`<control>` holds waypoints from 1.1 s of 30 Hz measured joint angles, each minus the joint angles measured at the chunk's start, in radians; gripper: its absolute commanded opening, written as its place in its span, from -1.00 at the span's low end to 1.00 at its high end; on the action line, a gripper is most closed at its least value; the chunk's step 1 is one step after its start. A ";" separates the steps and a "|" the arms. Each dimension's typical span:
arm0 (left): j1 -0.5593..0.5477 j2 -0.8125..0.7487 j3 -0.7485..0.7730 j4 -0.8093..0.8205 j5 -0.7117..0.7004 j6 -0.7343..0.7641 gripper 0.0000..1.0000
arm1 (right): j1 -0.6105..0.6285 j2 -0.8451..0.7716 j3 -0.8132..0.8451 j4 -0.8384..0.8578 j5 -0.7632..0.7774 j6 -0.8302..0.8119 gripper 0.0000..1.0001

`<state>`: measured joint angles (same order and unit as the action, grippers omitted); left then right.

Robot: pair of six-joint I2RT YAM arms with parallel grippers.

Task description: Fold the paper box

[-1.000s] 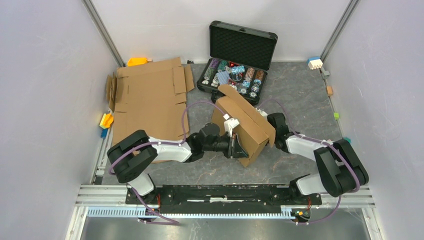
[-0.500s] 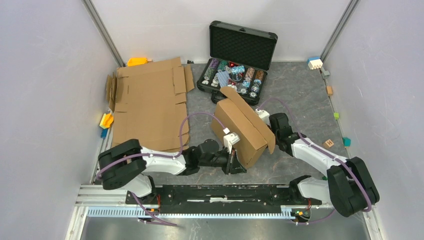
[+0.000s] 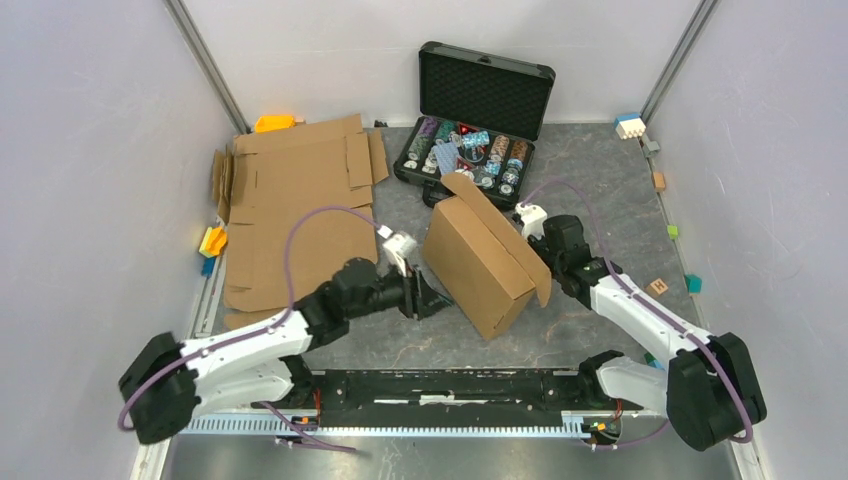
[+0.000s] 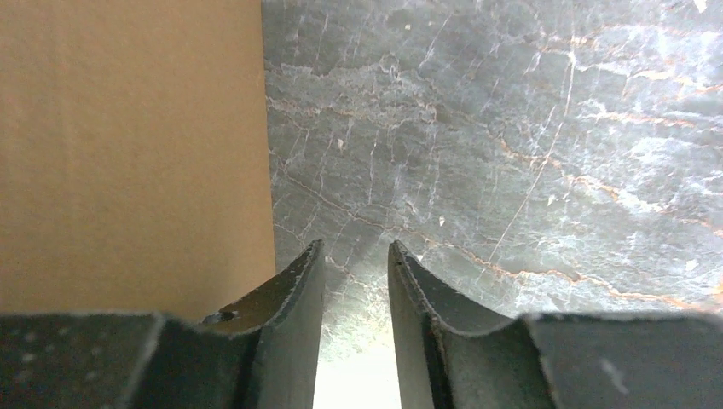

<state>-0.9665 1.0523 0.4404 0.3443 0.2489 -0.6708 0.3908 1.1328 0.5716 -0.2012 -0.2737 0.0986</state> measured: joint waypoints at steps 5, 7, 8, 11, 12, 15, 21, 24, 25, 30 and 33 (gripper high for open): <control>0.203 -0.101 0.070 -0.188 0.004 0.042 0.74 | -0.001 -0.003 0.044 -0.013 0.016 0.000 -0.13; 0.265 -0.087 0.101 -0.215 0.021 0.052 0.87 | -0.003 -0.005 0.054 -0.018 0.016 0.001 -0.12; 0.291 -0.076 0.113 -0.216 0.032 0.055 0.92 | -0.003 -0.006 0.056 -0.021 0.016 0.002 -0.12; 0.349 -0.024 0.138 -0.207 0.058 0.055 0.95 | -0.006 -0.008 0.070 -0.042 0.012 0.002 -0.12; 0.367 0.002 0.149 -0.200 0.067 0.054 0.96 | -0.006 -0.009 0.076 -0.050 0.010 0.002 -0.12; 0.412 0.086 0.197 -0.190 0.076 0.055 0.99 | -0.006 -0.015 0.090 -0.060 -0.008 0.002 -0.06; 0.463 0.181 0.320 -0.147 0.087 0.055 0.99 | -0.006 -0.036 0.092 -0.080 -0.043 0.002 0.00; 0.475 0.215 0.365 -0.120 0.100 0.055 0.91 | -0.006 -0.043 0.093 -0.095 -0.044 0.000 0.01; 0.476 0.233 0.383 -0.113 0.103 0.055 0.89 | -0.006 -0.043 0.093 -0.100 -0.044 0.000 0.02; 0.482 0.311 0.447 -0.137 0.103 0.064 0.68 | -0.006 -0.050 0.095 -0.118 -0.052 -0.004 0.21; 0.488 0.349 0.470 -0.158 0.107 0.068 0.55 | -0.006 -0.065 0.098 -0.134 -0.048 -0.013 0.31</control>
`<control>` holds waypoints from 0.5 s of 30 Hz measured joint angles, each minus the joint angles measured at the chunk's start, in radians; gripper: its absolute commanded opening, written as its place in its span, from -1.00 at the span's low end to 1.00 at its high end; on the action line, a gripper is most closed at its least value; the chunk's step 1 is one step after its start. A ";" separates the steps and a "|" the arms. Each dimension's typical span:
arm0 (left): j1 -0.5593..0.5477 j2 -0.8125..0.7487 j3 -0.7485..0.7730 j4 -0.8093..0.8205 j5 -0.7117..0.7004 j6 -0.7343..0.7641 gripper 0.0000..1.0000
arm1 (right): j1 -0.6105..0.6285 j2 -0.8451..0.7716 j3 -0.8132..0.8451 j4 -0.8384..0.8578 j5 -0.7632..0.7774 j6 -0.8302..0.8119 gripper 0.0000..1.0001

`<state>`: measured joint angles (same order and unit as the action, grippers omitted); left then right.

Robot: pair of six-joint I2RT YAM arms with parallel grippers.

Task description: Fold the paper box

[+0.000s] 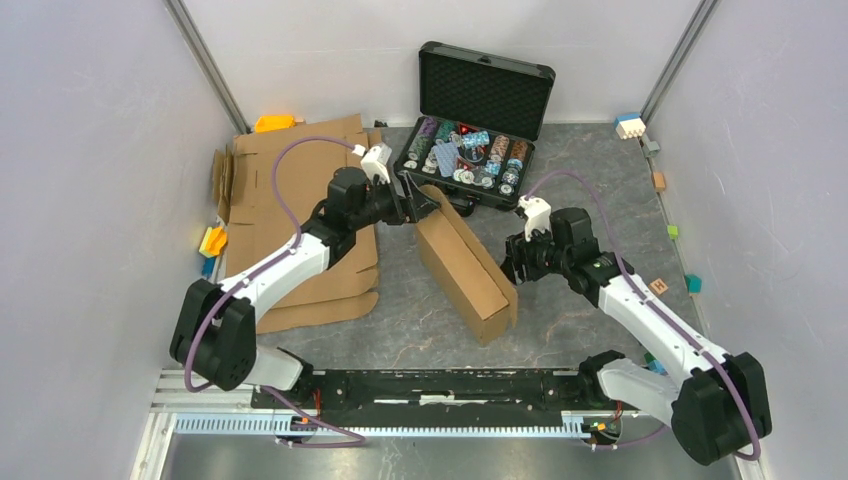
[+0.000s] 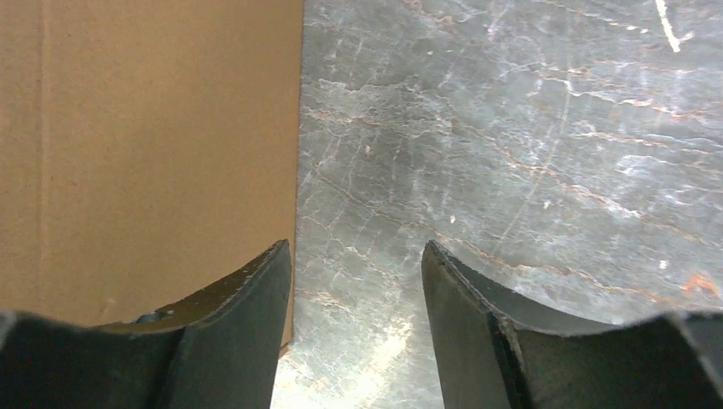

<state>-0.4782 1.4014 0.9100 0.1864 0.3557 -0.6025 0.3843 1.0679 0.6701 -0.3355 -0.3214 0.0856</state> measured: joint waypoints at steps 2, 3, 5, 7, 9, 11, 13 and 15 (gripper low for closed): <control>0.002 0.013 0.000 -0.011 0.010 0.000 0.45 | 0.000 -0.018 0.003 -0.011 0.020 -0.004 0.45; 0.002 0.020 0.000 -0.017 0.015 0.001 0.43 | 0.000 -0.032 0.006 -0.021 0.038 -0.004 0.55; 0.002 0.031 0.000 -0.026 0.023 0.001 0.41 | 0.000 -0.066 0.012 -0.037 0.082 -0.002 0.88; 0.002 0.037 0.000 -0.032 0.037 0.001 0.37 | 0.000 -0.119 0.019 -0.048 0.147 0.006 0.96; 0.002 0.038 0.000 -0.032 0.044 0.001 0.36 | 0.000 -0.172 0.026 -0.055 0.197 0.019 0.96; 0.002 0.038 0.000 -0.032 0.048 0.001 0.36 | 0.000 -0.228 0.041 -0.069 0.245 0.027 0.96; 0.002 0.038 -0.001 -0.033 0.048 0.001 0.39 | 0.000 -0.274 0.069 -0.085 0.272 0.031 0.96; 0.002 0.036 -0.003 -0.033 0.048 0.001 0.42 | 0.000 -0.299 0.107 -0.098 0.276 0.031 0.96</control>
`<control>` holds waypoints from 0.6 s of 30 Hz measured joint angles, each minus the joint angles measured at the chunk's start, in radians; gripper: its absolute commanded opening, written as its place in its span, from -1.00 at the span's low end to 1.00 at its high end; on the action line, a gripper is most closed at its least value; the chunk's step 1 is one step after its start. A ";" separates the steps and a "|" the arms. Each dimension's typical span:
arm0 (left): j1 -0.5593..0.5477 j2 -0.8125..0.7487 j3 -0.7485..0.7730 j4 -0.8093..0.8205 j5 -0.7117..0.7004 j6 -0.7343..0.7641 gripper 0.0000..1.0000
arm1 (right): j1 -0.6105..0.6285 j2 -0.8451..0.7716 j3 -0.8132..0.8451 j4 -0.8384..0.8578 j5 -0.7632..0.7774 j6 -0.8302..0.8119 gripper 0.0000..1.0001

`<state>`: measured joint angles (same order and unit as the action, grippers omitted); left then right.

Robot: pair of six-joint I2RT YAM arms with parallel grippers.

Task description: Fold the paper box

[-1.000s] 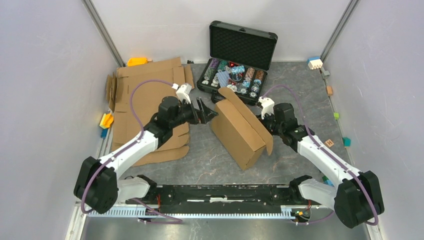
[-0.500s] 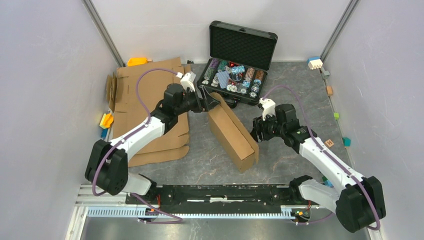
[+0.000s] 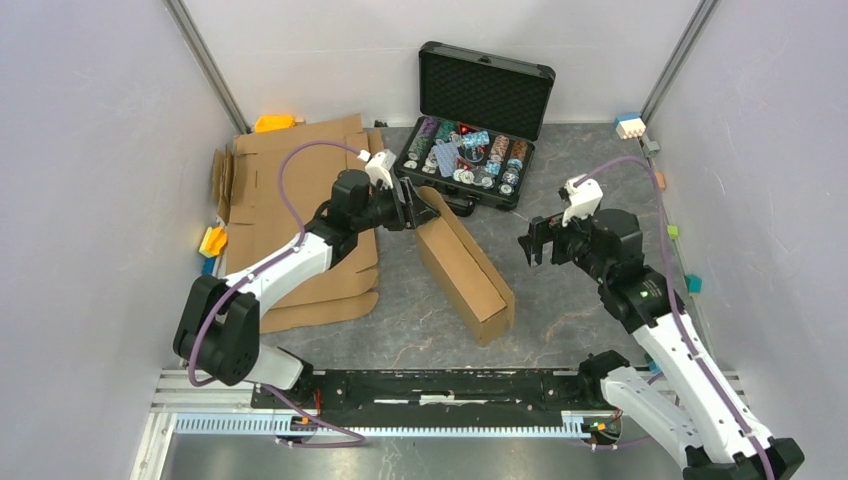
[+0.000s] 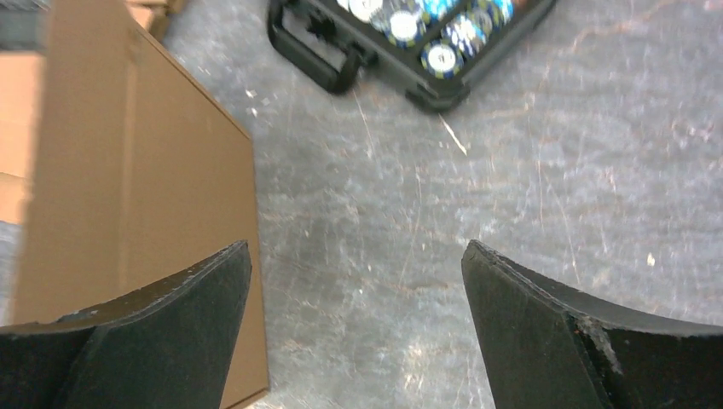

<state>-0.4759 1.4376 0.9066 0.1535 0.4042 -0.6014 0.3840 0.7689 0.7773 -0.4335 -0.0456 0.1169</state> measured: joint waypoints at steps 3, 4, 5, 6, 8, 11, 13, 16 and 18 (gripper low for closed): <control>0.000 -0.007 -0.013 -0.001 0.001 0.000 0.42 | 0.000 -0.008 0.061 -0.004 -0.051 -0.003 0.96; 0.000 -0.010 -0.016 -0.003 0.002 0.000 0.42 | 0.000 -0.006 0.078 -0.004 -0.081 -0.004 0.96; 0.000 -0.015 -0.017 -0.004 0.002 0.000 0.41 | 0.000 0.003 0.095 -0.004 -0.124 -0.003 0.96; 0.001 -0.021 -0.018 -0.007 0.003 0.000 0.40 | 0.000 0.009 0.105 -0.002 -0.155 -0.002 0.96; 0.001 -0.034 -0.018 -0.016 0.006 0.000 0.38 | 0.000 0.028 0.120 0.015 -0.260 0.007 0.96; 0.001 -0.050 -0.018 -0.031 0.009 0.000 0.34 | 0.001 0.059 0.120 0.035 -0.375 0.037 0.96; 0.001 -0.057 -0.019 -0.042 0.009 0.001 0.26 | 0.006 0.082 0.122 0.034 -0.417 0.052 0.96; 0.001 -0.060 -0.023 -0.056 0.010 0.002 0.19 | 0.043 0.133 0.146 0.005 -0.423 0.055 0.96; 0.002 -0.060 -0.023 -0.066 0.012 0.004 0.15 | 0.078 0.154 0.158 -0.008 -0.421 0.055 0.96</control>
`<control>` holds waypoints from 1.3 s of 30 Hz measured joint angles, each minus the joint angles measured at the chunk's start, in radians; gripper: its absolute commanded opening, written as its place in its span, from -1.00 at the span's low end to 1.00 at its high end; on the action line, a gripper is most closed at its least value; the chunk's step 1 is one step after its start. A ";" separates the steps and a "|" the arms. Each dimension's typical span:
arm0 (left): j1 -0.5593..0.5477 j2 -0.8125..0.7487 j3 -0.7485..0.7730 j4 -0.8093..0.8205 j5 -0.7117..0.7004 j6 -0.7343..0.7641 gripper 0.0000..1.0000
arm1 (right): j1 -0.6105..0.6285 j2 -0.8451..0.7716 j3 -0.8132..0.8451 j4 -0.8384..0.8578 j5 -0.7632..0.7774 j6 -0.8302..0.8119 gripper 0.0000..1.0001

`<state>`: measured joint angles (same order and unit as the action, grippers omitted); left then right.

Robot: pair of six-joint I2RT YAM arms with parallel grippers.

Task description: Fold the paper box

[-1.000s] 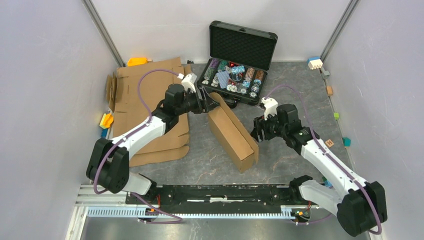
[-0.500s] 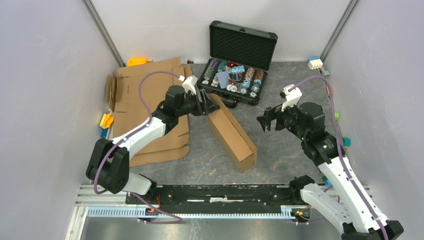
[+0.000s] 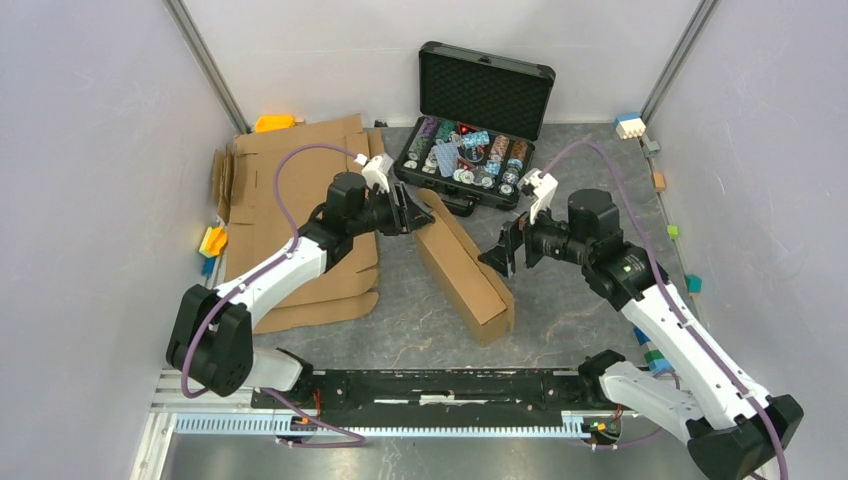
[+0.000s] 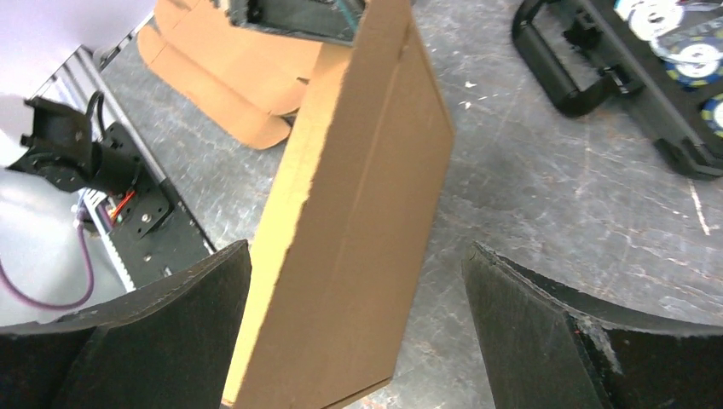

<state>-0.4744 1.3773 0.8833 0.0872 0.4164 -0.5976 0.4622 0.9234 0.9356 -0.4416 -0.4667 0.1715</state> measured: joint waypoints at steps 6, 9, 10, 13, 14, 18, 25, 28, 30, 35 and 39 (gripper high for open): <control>0.002 0.000 0.000 -0.023 0.001 0.002 0.05 | 0.116 0.024 0.064 -0.054 0.063 -0.002 0.96; 0.002 0.000 0.007 -0.042 0.001 0.002 0.04 | 0.192 0.068 0.118 -0.082 0.129 -0.011 0.96; 0.002 0.000 0.008 -0.046 0.000 0.002 0.02 | 0.220 0.084 0.132 -0.095 0.154 -0.015 0.96; -0.001 -0.005 0.012 -0.064 -0.003 0.001 -0.01 | 0.306 0.132 0.159 -0.143 0.234 -0.026 0.96; -0.005 -0.011 0.012 -0.073 -0.010 0.000 -0.02 | 0.333 0.150 0.167 -0.164 0.266 -0.031 0.96; -0.042 -0.044 0.012 -0.121 -0.057 -0.011 -0.04 | 0.420 0.202 0.189 -0.235 0.358 -0.042 0.96; -0.163 -0.104 -0.024 -0.137 -0.187 -0.096 0.01 | 0.493 0.219 0.201 -0.330 0.477 -0.074 0.96; -0.191 -0.135 -0.046 -0.138 -0.226 -0.115 0.09 | 0.494 0.219 0.203 -0.364 0.510 -0.094 0.96; -0.190 -0.141 -0.047 -0.143 -0.233 -0.114 0.11 | 0.494 0.218 0.203 -0.385 0.525 -0.104 0.96; -0.116 -0.140 -0.039 -0.164 -0.169 -0.111 0.24 | 0.494 0.206 0.201 -0.407 0.541 -0.113 0.96; -0.047 -0.139 -0.017 -0.163 -0.120 -0.098 0.30 | 0.494 0.188 0.200 -0.420 0.547 -0.115 0.96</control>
<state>-0.5209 1.2385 0.8665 -0.0761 0.2966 -0.6952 0.9558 1.1110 1.1351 -0.8619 0.0807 0.0566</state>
